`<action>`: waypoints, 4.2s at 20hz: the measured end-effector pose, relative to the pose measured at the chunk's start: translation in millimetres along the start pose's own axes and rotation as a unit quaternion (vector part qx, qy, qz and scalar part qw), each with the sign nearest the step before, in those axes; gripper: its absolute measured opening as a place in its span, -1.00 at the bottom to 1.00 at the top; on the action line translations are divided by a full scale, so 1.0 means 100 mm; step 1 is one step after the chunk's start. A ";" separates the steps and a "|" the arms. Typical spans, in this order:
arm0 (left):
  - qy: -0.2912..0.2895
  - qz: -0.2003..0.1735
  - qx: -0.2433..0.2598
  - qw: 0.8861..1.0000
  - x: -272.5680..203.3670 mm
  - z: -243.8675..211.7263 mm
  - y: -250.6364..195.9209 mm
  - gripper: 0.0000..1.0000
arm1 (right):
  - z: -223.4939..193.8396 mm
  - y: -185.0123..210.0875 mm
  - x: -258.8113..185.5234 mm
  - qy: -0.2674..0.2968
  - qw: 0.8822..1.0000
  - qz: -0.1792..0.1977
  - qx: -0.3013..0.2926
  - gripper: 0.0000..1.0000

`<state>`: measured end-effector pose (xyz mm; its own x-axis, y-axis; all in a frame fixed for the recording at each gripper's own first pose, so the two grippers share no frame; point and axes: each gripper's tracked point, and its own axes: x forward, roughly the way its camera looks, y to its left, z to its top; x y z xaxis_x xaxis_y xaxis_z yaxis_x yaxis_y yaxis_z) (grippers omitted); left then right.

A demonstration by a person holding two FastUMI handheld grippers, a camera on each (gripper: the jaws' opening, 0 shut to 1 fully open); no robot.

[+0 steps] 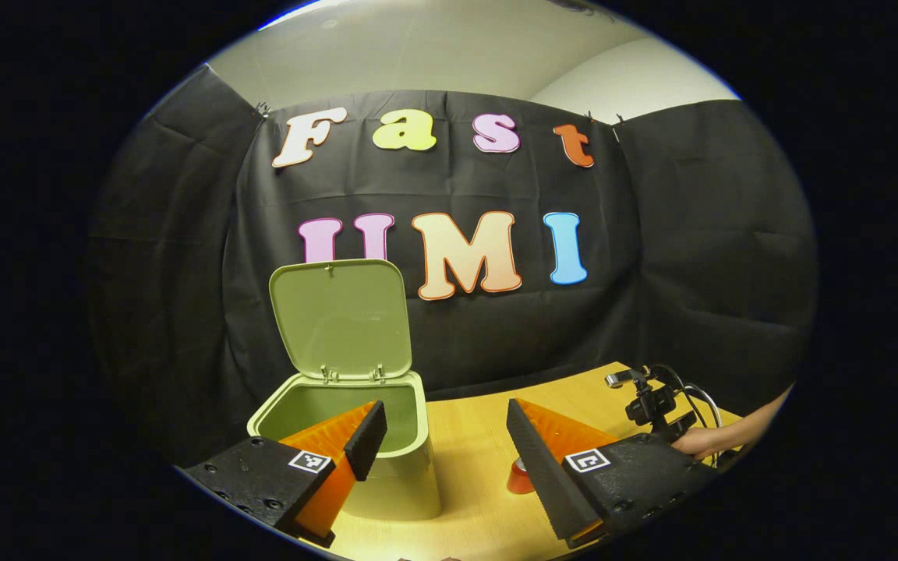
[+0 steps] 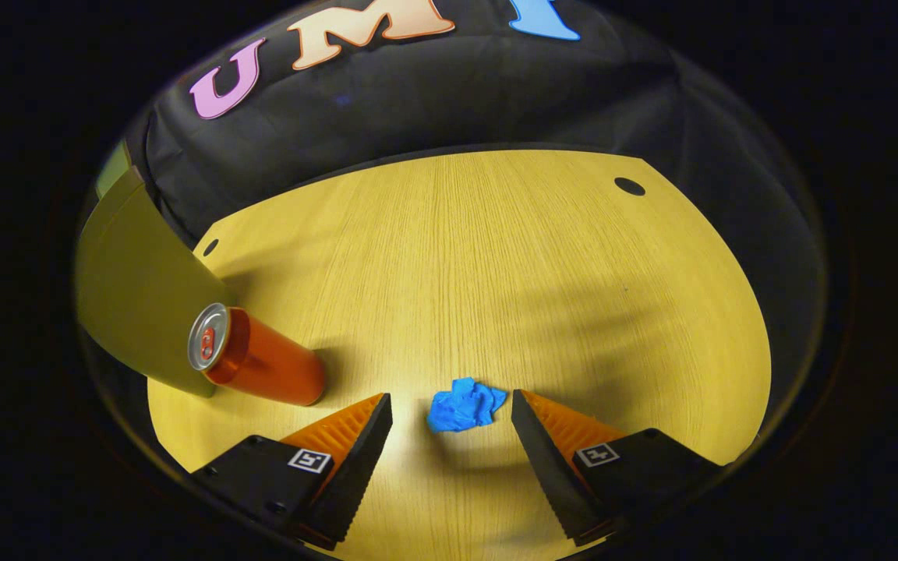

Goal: Press the lid of the desktop garbage bin to open it, pick up the crumpled paper on the desktop and throw it into the bin, then pick up the pop can on the desktop and drop it into the bin, and finally close the garbage bin lid.

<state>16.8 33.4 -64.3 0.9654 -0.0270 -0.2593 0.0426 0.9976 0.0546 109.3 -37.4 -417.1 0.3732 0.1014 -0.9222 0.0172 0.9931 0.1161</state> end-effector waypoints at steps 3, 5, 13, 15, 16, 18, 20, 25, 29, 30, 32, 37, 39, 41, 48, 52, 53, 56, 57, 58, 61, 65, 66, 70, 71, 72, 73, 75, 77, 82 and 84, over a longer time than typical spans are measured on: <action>0.009 0.007 -0.002 1.000 -0.02 -0.03 0.04 0.86 | -0.12 -0.04 0.08 0.026 0.999 -0.014 -0.015 0.84; 0.005 0.010 -0.001 1.000 -0.03 -0.01 0.06 0.86 | -0.20 -0.04 0.11 0.040 0.999 -0.017 -0.022 0.82; 0.007 0.003 0.005 1.000 -0.01 0.00 0.02 0.86 | -0.05 -0.08 0.19 0.014 0.999 -0.026 -0.017 0.82; 0.010 0.002 -0.001 1.000 0.00 -0.03 0.02 0.84 | -0.05 -0.14 0.20 0.013 0.999 -0.039 -0.019 0.41; 0.011 0.003 -0.003 1.000 0.00 -0.04 0.02 0.84 | -0.06 -0.13 0.18 0.014 0.999 -0.038 -0.015 0.10; 0.014 0.005 -0.011 1.000 0.02 -0.06 0.04 0.86 | -0.05 -0.12 0.20 0.017 0.999 -0.030 -0.004 0.03; 0.019 0.008 -0.020 1.000 0.03 -0.09 0.05 0.84 | -0.02 -0.10 0.17 0.021 1.000 -0.021 0.009 -0.19; 0.025 0.016 -0.032 0.999 -0.02 -0.14 0.10 0.86 | 0.01 -0.15 0.14 0.021 0.999 -0.019 0.017 -0.45; 0.021 0.026 -0.036 0.999 -0.09 -0.12 0.20 0.84 | 0.22 -0.15 -0.09 -0.019 1.000 -0.013 0.008 -0.46; 0.021 0.028 -0.039 0.999 -0.11 -0.12 0.23 0.86 | 0.29 -0.14 -0.17 -0.028 1.000 -0.012 0.001 -0.46; 0.026 0.036 -0.044 0.998 -0.15 -0.17 0.31 0.84 | 0.46 -0.11 -0.40 -0.051 0.998 -0.012 -0.020 -0.46; 0.032 0.066 -0.053 0.996 -0.25 -0.24 0.56 0.86 | 0.92 0.26 -1.00 -0.110 0.991 0.029 -0.063 -0.46; 0.039 0.078 -0.051 0.995 -0.29 -0.31 0.65 0.86 | 1.12 0.49 -1.20 -0.137 0.987 0.044 -0.077 -0.46; 0.042 0.083 -0.058 0.994 -0.34 -0.35 0.70 0.86 | 1.30 0.74 -1.48 -0.165 0.980 0.070 -0.091 -0.46; 0.052 0.095 -0.063 0.992 -0.51 -0.56 0.86 0.84 | 1.64 1.74 -2.20 -0.209 0.952 0.155 -0.159 -0.46; 0.045 0.099 -0.067 0.992 -0.56 -0.57 0.95 0.84 | 1.78 2.42 -2.33 -0.218 0.936 0.205 -0.187 -0.46; 0.044 0.101 -0.067 0.992 -0.58 -0.58 0.98 0.84 | 1.82 2.55 -2.31 -0.216 0.933 0.208 -0.200 -0.46; 0.046 0.115 -0.068 0.990 -0.65 -0.62 1.12 0.84 | 1.78 2.99 -2.34 -0.207 0.921 0.243 -0.225 -0.46; 0.047 0.122 -0.068 0.989 -0.67 -0.64 1.17 0.84 | 1.75 3.13 -2.33 -0.203 0.917 0.255 -0.231 -0.46; 0.051 0.129 -0.069 0.988 -0.69 -0.67 1.23 0.84 | 1.72 3.26 -2.32 -0.198 0.914 0.262 -0.238 -0.46; 0.054 0.143 -0.074 0.985 -0.80 -0.74 1.34 0.87 | 1.64 3.59 -2.25 -0.186 0.909 0.277 -0.252 -0.46; 0.055 0.160 -0.075 0.983 -0.86 -0.78 1.48 0.87 | 1.54 3.77 -2.12 -0.179 0.910 0.266 -0.264 -0.40; 0.056 0.162 -0.075 0.982 -0.87 -0.79 1.51 0.87 | 1.52 3.79 -2.10 -0.178 0.911 0.264 -0.263 -0.46; 0.062 0.162 -0.073 0.982 -0.91 -0.85 1.52 0.86 | 1.59 3.80 -2.02 -0.185 0.914 0.255 -0.255 -0.14; 0.062 0.161 -0.074 0.982 -0.91 -0.85 1.50 0.86 | 1.59 3.79 -2.04 -0.189 0.914 0.254 -0.253 -0.08; 0.061 0.159 -0.075 0.982 -0.91 -0.85 1.50 0.84 | 1.61 3.79 -2.05 -0.191 0.914 0.258 -0.250 0.10; 0.061 0.158 -0.075 0.983 -0.90 -0.85 1.49 0.84 | 1.64 3.78 -2.04 -0.198 0.914 0.254 -0.246 0.40; 0.061 0.154 -0.074 0.983 -0.87 -0.86 1.46 0.84 | 1.64 3.79 -2.05 -0.205 0.913 0.257 -0.244 1.00; 0.060 0.151 -0.074 0.984 -0.86 -0.85 1.44 0.86 | 1.65 3.75 -2.07 -0.210 0.912 0.252 -0.247 0.95; 0.051 0.130 -0.074 0.987 -0.80 -0.84 1.31 0.84 | 1.71 3.55 -2.19 -0.237 0.911 0.238 -0.238 0.95; 0.055 0.116 -0.075 0.989 -0.75 -0.91 1.19 0.84 | 1.80 3.39 -2.30 -0.256 0.912 0.226 -0.226 0.87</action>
<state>-73.6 160.2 -126.5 0.9102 0.2025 -0.3612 -0.2237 0.9745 -0.0173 196.4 265.3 -99.6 0.6344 0.5806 -0.5104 -0.5863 0.7917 0.1718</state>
